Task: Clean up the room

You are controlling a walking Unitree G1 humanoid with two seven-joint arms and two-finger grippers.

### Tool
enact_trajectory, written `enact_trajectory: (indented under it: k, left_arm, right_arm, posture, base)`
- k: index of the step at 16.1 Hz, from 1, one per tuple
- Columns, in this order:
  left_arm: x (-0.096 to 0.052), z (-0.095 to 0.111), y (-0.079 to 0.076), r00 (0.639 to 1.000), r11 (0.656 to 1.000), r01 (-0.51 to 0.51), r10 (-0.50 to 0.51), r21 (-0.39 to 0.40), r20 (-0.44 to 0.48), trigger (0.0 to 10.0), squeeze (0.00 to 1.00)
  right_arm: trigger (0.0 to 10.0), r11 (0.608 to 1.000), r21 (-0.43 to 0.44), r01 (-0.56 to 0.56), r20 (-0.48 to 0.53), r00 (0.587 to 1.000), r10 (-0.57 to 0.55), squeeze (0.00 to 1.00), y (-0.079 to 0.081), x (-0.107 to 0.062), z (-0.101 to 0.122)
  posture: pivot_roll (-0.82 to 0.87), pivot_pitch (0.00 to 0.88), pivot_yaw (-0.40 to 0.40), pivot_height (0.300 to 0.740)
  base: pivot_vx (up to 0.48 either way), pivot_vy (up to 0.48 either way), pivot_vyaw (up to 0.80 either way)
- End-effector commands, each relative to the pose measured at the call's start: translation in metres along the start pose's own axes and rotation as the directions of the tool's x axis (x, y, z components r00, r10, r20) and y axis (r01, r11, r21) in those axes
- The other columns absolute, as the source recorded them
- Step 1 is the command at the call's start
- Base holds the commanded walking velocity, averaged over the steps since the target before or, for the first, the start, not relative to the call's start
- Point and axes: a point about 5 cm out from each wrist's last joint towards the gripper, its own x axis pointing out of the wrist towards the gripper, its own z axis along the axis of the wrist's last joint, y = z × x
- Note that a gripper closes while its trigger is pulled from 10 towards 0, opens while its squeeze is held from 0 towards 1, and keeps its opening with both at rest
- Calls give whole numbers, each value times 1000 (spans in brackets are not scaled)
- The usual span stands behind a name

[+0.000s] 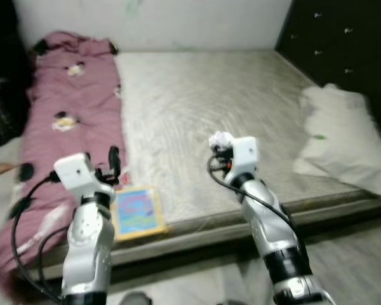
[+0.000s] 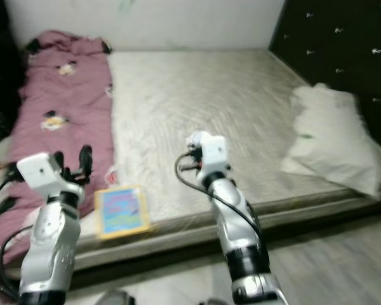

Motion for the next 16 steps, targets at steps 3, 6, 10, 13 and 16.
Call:
enact_trajectory:
  k: [3, 6, 10, 13, 16]
  left_arm:
    - [-1, -2, -5, 1000, 1000, 0, 0, -2, -10, 10000, 0]
    - [0, -2, -5, 1000, 1000, -3, 3, 3, -9, 10000, 0]
    - [0, -2, -4, 1000, 1000, -7, 7, 5, -8, 10000, 0]
    - [2, -1, -3, 1000, 1000, -11, 11, 14, -4, 10000, 0]
    - [3, 3, -1, 1000, 1000, -16, 16, 23, 9, 10000, 0]
  right_arm:
    - [10000, 1000, -5, 21, 12, 1000, -21, 0, -11, -1, 3]
    - [10000, 1000, -3, 18, 16, 1000, -18, 0, -10, -1, 4]
    - [10000, 1000, -1, 15, 18, 1000, -15, 0, -10, 0, 4]
    - [10000, 1000, -3, 4, 22, 1000, -4, 0, -8, 1, 5]
    - [10000, 1000, -9, -6, 21, 1000, 6, 0, -7, 3, 6]
  posture:
    - [95, 0, -55, 740]
    - [96, 0, -54, 740]
    - [96, 0, -52, 740]
    - [99, 0, -46, 740]
    - [103, 0, -43, 740]
  base:
    - [0, 480, 533]
    - [0, 480, 0]
    - [0, 480, 0]
    - [0, 480, 0]
    - [0, 480, 0]
